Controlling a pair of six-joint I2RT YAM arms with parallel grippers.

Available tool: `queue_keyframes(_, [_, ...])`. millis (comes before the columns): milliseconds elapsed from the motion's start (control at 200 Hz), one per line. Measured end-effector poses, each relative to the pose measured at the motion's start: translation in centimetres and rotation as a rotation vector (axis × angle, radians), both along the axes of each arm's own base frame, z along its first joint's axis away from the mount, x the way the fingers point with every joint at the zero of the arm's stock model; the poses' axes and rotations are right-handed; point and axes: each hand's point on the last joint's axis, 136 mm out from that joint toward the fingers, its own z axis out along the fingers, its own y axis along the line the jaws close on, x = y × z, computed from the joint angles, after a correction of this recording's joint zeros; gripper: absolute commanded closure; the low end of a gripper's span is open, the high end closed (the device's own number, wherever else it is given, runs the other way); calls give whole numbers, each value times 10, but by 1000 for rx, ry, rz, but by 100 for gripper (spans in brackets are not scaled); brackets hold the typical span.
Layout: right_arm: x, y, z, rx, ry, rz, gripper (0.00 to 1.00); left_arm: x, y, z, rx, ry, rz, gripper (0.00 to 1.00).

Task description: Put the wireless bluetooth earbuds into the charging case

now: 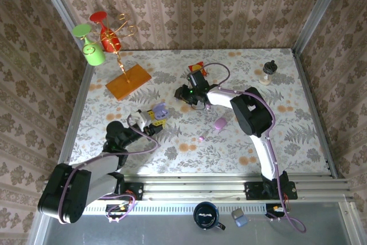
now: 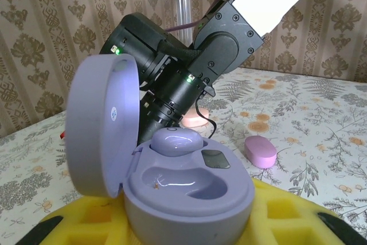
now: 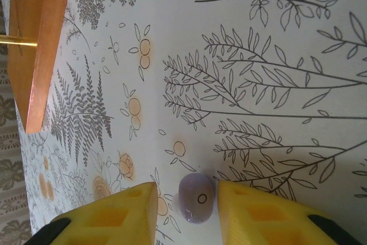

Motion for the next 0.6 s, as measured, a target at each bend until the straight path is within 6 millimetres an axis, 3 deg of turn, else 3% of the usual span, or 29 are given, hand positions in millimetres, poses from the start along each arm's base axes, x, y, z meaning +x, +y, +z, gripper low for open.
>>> queue_keyframes(600, [-4, 7, -7, -26, 24, 69, 81, 3, -1, -8, 10, 27, 0, 80])
